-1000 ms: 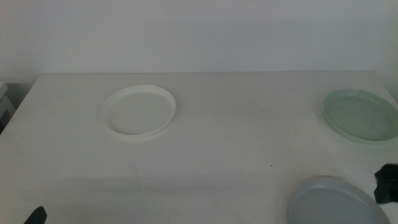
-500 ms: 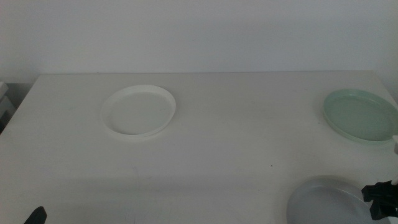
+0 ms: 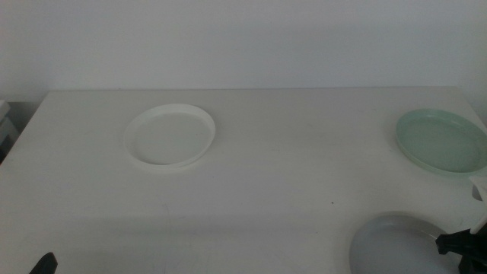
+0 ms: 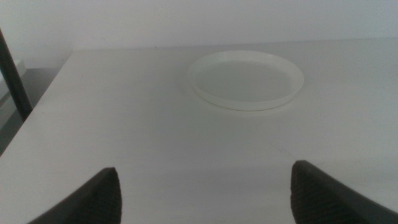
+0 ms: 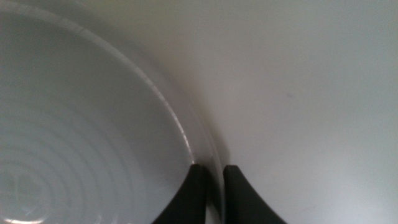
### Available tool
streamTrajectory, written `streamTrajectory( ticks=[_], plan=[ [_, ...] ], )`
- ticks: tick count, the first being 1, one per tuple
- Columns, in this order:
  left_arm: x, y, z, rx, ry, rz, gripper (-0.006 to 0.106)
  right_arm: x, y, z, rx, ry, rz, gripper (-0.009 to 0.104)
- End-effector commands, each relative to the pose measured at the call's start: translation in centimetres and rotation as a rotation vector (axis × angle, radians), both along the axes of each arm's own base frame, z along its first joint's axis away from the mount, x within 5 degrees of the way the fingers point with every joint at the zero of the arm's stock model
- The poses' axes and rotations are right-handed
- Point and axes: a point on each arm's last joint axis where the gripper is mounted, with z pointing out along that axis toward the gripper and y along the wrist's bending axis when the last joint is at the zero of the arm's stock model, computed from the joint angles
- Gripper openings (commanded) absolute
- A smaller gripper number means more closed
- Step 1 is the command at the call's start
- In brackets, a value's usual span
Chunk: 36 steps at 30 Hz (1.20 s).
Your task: Stack the three bowls on top of each other.
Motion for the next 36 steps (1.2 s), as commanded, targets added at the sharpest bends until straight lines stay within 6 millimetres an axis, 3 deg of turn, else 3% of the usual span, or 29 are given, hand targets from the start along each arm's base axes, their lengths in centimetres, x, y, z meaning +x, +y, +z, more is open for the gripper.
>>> streamTrajectory(
  ticks=[1,4,10,14,20,27,36],
  plan=[
    [0.0,0.1,0.9,-0.023,-0.095,0.01,0.1,0.3,-0.2,1.5,-0.009,-0.051,-0.003,-0.001],
    [0.0,0.1,0.9,-0.023,-0.095,0.01,0.1,0.1,-0.2,3.2,-0.006,-0.085,-0.009,-0.001],
    [0.0,0.1,0.9,-0.023,-0.095,0.01,0.1,0.0,0.6,8.4,0.028,-0.2,-0.073,-0.001],
    [0.0,0.1,0.9,-0.023,-0.095,0.01,0.1,0.8,2.6,11.3,0.072,-0.27,-0.034,-0.001],
    [0.0,0.1,0.9,-0.023,-0.095,0.01,0.1,3.0,6.6,13.7,0.123,-0.347,0.04,0.0],
    [0.0,0.1,0.9,-0.023,-0.095,0.01,0.1,6.3,11.7,13.7,0.155,-0.347,0.15,0.0],
    [0.0,0.1,0.9,-0.023,-0.095,0.01,0.1,10.0,16.6,10.4,0.167,-0.309,0.228,0.0]
  ],
)
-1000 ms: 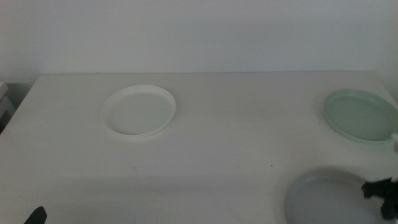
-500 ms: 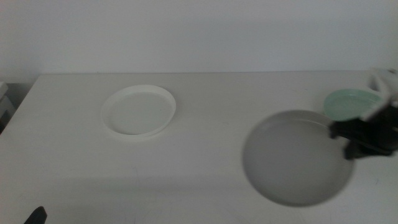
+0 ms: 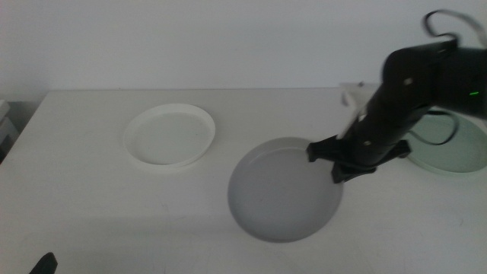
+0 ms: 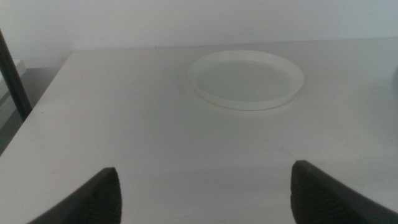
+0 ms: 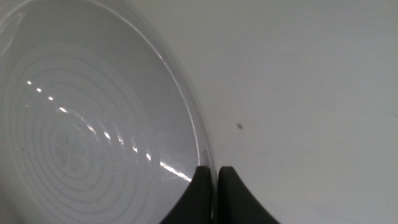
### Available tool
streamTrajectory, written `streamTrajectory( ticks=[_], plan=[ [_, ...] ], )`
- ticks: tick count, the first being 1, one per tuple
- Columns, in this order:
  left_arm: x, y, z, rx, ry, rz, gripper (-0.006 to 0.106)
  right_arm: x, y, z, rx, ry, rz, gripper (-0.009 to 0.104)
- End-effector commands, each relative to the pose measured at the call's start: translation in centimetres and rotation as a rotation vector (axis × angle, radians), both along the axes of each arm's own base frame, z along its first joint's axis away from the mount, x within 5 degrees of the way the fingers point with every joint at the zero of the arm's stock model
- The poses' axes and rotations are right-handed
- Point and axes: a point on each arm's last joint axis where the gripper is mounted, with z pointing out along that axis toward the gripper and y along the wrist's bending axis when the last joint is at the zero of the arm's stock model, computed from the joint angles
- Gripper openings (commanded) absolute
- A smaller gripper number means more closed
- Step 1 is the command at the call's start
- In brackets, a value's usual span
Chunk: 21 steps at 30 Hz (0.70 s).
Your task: Stack the three bowls on top of each other.
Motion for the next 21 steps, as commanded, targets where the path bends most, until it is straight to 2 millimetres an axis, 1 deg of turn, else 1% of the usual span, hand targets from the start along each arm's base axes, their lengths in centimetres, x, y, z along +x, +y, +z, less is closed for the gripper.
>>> streamTrajectory(
  ticks=[1,6,12,15,17,19,21],
  plan=[
    [0.0,0.1,0.9,-0.023,-0.095,0.01,0.1,0.8,0.9,1.5,0.046,-0.09,0.004,0.0],
    [0.0,0.1,0.9,-0.023,-0.095,0.01,0.1,1.7,2.2,-0.9,0.067,-0.072,0.001,0.0],
    [0.0,0.1,0.9,-0.023,-0.095,0.01,0.1,2.2,2.6,-3.2,0.036,-0.032,0.015,0.0],
    [0.0,0.1,0.9,-0.023,-0.095,0.01,0.1,2.4,2.6,-3.8,0.015,-0.024,0.023,0.0],
    [0.0,0.1,0.9,-0.023,-0.095,0.01,0.1,2.4,2.5,-3.9,0.006,-0.026,0.027,0.001],
    [0.0,0.1,0.9,-0.023,-0.095,0.01,0.1,2.4,2.5,-3.9,0.003,-0.028,0.03,0.004],
    [0.0,0.1,0.9,-0.023,-0.095,0.01,0.1,2.4,2.5,-3.9,0.003,-0.032,0.03,0.01]
  ],
)
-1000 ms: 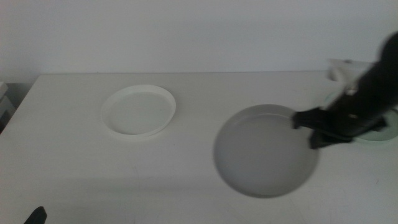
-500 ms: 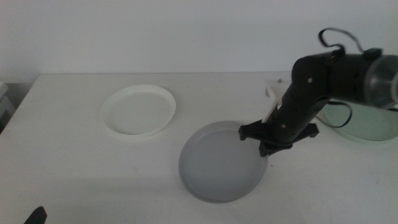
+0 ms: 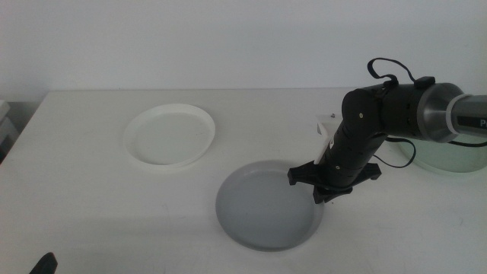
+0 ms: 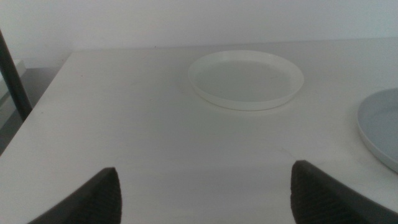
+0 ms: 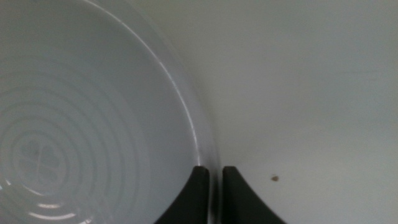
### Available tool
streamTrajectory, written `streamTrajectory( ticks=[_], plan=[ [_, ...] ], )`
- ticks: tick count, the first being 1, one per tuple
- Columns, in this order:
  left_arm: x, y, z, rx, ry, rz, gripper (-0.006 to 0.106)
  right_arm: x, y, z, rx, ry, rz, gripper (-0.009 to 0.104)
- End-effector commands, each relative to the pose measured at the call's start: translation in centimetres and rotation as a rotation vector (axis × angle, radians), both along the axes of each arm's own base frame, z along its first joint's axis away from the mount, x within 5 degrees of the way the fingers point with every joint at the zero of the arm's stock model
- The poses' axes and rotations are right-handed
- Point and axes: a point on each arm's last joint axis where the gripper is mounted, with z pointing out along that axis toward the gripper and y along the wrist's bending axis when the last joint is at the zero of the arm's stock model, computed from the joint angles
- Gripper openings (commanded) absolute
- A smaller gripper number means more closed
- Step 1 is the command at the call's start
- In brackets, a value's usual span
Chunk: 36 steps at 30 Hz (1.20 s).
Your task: Stack the three bowls on top of each other.
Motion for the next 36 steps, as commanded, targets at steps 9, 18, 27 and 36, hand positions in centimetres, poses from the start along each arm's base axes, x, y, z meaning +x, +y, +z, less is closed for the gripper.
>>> streamTrajectory(
  ticks=[9,18,27,36],
  plan=[
    [0.0,0.1,0.9,-0.023,-0.095,0.01,0.1,-0.1,-0.3,5.5,0.033,-0.162,0.027,0.049],
    [0.0,0.1,0.9,-0.023,-0.095,0.01,0.1,0.8,-6.7,16.7,-0.011,-0.411,-0.074,0.056],
    [0.0,0.1,0.9,-0.023,-0.095,0.01,0.1,3.8,-17.1,21.8,-0.103,-0.496,-0.268,0.056],
    [0.0,0.1,0.9,-0.023,-0.095,0.01,0.1,6.1,-27.1,18.3,-0.09,-0.422,-0.444,0.055]
  ],
)
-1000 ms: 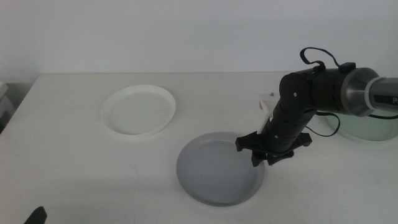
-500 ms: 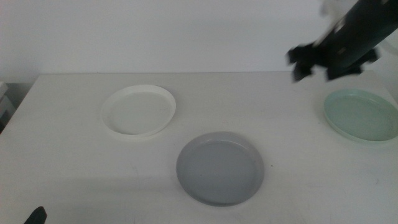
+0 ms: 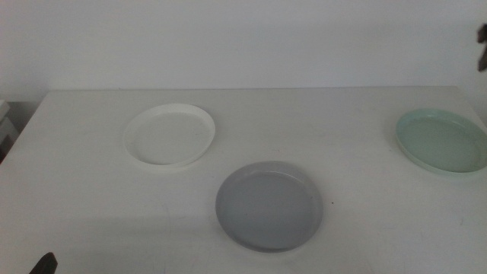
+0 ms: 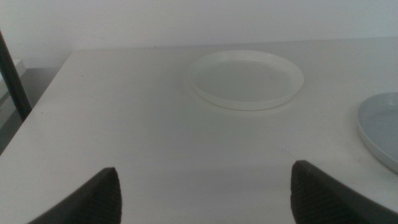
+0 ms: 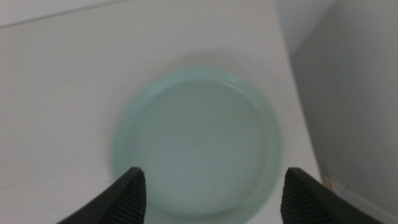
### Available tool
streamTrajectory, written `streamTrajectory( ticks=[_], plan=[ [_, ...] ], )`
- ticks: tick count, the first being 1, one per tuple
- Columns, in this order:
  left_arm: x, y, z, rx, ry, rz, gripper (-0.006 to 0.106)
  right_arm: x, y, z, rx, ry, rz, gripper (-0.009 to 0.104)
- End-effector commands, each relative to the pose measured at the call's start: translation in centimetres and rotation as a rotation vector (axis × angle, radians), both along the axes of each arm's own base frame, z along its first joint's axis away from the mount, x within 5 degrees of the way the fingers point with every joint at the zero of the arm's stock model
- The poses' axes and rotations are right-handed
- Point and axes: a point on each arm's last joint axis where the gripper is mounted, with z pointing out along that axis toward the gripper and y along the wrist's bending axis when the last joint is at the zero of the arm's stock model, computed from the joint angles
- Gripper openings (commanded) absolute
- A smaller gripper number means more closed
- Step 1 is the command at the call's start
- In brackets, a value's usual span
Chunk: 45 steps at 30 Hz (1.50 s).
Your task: Stack the three bowls on top of each other.
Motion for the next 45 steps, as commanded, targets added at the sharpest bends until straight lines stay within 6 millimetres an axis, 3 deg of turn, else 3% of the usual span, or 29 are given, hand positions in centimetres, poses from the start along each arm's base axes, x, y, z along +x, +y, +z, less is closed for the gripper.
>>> streamTrajectory(
  ticks=[1,9,16,23,33,39,43,45],
  plan=[
    [0.0,0.1,0.9,-0.023,-0.095,0.01,0.1,0.0,-2.1,1.3,0.011,-0.09,-0.025,0.055],
    [0.0,0.1,0.9,-0.023,-0.095,0.01,0.1,2.2,-6.4,-4.7,-0.015,-0.001,-0.048,0.055],
    [0.0,0.1,0.9,-0.023,-0.095,0.01,0.1,3.8,-7.4,-9.3,-0.038,0.061,-0.042,0.052],
    [0.0,0.1,0.9,-0.023,-0.095,0.01,0.1,4.6,-7.7,-12.3,-0.032,0.1,-0.036,0.047],
    [0.0,0.1,0.9,-0.023,-0.095,0.01,0.1,5.1,-7.8,-13.9,-0.03,0.107,-0.035,0.029],
    [0.0,0.1,0.9,-0.023,-0.095,0.01,0.1,5.1,-7.8,-13.9,-0.031,0.105,-0.035,-0.001],
    [0.0,0.1,0.9,-0.022,-0.095,0.01,0.1,4.8,-7.7,-13.3,-0.024,0.125,-0.03,-0.001],
    [0.0,0.1,0.9,-0.023,-0.095,0.01,0.1,4.5,-7.4,-12.0,-0.014,0.099,-0.035,-0.001]
  ],
)
